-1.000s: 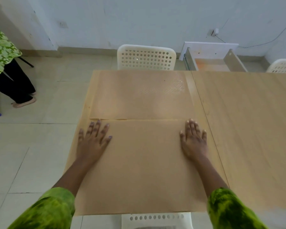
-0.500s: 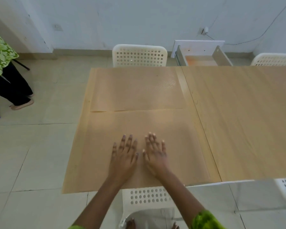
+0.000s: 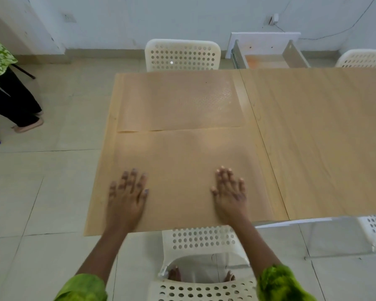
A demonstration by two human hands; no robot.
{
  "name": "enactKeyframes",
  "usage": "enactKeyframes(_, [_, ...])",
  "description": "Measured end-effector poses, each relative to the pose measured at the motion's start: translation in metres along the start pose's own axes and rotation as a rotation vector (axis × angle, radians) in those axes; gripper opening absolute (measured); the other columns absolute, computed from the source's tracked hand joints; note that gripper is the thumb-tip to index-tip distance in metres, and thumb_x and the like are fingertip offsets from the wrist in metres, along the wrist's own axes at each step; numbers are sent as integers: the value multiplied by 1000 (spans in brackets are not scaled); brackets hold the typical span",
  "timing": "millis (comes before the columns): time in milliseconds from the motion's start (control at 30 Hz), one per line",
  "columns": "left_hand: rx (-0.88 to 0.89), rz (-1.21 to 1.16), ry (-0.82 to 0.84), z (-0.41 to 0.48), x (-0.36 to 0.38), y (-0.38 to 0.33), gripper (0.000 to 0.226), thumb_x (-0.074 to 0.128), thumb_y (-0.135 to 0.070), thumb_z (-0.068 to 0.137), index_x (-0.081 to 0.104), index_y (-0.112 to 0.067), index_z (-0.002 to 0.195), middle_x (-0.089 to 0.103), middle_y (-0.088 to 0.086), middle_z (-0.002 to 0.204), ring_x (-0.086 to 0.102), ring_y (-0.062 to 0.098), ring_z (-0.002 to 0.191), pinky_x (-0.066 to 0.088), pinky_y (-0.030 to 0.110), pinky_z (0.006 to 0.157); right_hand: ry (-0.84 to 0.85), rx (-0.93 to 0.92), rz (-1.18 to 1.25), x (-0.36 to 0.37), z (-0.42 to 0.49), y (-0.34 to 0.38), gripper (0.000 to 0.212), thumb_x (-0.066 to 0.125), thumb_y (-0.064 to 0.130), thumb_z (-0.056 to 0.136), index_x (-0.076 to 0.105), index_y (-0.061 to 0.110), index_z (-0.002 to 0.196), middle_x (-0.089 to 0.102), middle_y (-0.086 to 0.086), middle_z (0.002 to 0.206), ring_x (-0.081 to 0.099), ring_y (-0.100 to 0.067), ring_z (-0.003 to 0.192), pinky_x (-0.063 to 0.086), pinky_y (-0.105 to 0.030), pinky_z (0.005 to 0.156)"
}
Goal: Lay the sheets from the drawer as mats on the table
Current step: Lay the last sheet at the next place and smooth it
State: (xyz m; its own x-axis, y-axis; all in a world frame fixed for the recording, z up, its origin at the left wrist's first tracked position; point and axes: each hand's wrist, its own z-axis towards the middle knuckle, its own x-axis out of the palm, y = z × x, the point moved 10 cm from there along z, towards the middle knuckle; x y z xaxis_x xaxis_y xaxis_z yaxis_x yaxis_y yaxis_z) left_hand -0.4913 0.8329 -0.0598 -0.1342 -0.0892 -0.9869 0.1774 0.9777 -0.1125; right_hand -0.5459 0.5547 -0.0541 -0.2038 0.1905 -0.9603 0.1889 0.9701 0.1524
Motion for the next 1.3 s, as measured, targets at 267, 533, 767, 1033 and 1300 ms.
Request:
enactKeyframes(267, [-60, -31, -35, -3, -8, 31, 65, 7, -50, 88, 20, -26, 147, 16, -1, 158, 12, 19, 146, 5, 47, 116, -74, 178, 23, -17, -3, -70, 76, -14, 50, 79, -7, 19, 148, -7, 2, 159, -12, -13, 145, -7, -40, 117])
enactKeyframes(533, [-69, -3, 46, 0, -11, 28, 55, 13, -45, 97, 10, -29, 149, 4, -2, 160, 1, 18, 147, -3, 48, 116, -35, 179, 158, -27, -9, -68, 57, 16, 39, 99, -2, 17, 149, -6, 0, 159, -11, -14, 146, -6, -42, 118])
enactKeyframes(767, [96, -115, 81, -19, -23, -21, 82, -8, -61, 76, 6, -29, 150, -5, -6, 159, -7, 15, 147, -2, 41, 117, -2, 80, 199, -35, -27, -44, 57, 23, 39, 100, 0, 23, 149, -6, -3, 159, -11, -19, 146, -5, -42, 117])
enactKeyframes(1033, [105, 26, 221, -43, 9, -47, 70, 2, -65, 84, -3, -35, 148, -12, -5, 159, -11, 19, 146, 0, 52, 115, 108, 44, 90, -11, -35, -48, 58, 20, 44, 98, -1, 26, 149, -14, -2, 159, -15, -22, 145, -7, -43, 117])
enactKeyframes(1300, [25, 29, 294, -43, -1, -50, 56, 18, -47, 98, 0, -32, 149, -6, -5, 159, -5, 17, 147, 2, 52, 115, 114, 80, 135, -21, -36, -43, 57, 23, 41, 98, 8, 21, 149, -4, -4, 160, -8, -22, 147, -2, -43, 117])
